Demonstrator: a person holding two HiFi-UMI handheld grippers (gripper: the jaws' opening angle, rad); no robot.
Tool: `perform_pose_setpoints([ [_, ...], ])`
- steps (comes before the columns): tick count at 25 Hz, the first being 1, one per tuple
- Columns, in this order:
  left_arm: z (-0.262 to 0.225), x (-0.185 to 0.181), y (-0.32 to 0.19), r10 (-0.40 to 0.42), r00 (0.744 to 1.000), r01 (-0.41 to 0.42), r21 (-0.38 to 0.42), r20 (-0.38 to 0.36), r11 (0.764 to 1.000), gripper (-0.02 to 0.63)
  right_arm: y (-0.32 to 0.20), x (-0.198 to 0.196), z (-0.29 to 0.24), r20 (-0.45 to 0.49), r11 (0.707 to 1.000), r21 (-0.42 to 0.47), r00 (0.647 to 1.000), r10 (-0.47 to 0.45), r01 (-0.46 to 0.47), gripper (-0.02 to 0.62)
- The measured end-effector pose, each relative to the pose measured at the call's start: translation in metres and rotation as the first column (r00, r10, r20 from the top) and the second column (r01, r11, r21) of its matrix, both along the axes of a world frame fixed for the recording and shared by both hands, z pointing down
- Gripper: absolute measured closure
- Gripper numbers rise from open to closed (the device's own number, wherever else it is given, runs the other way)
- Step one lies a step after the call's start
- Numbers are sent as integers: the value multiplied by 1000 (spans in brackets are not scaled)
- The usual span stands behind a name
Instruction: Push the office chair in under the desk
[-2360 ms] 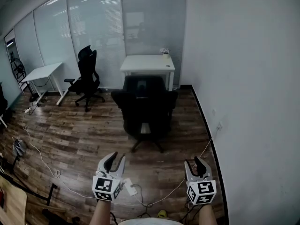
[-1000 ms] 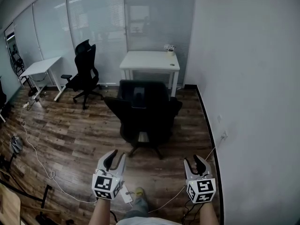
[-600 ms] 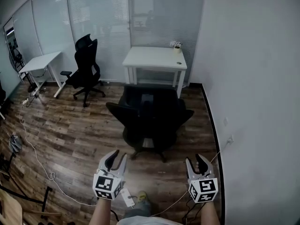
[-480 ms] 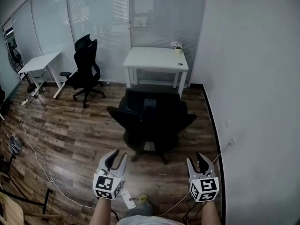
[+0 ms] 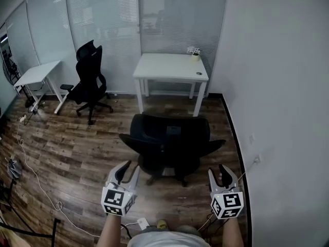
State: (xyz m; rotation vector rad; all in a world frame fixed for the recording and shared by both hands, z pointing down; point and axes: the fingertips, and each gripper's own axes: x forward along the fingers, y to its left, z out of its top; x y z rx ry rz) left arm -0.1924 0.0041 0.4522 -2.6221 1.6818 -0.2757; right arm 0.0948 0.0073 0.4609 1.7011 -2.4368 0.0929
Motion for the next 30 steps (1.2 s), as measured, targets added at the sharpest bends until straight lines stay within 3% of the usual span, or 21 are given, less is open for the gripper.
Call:
perform_pose_setpoints([
  [14,9,18,-64,101,994,-100,-27,50,995,488,-58,-6,-2,-74,999,5,996,-46,46,438],
  [21,13,34,-94,121,986,-117,-37,113,992,485,-93,-2,0,-93,992,3,988,-123,124,439],
  [27,15,43,-121,162,961,-151,-63,226,986,477,-120,-13,4,-214,960,-51,936,-281,276,438],
  [30,20,49,-132,203,926,-183,-91,320,979,468,-131,-13,8,-280,941,-90,899,-337,325,438],
])
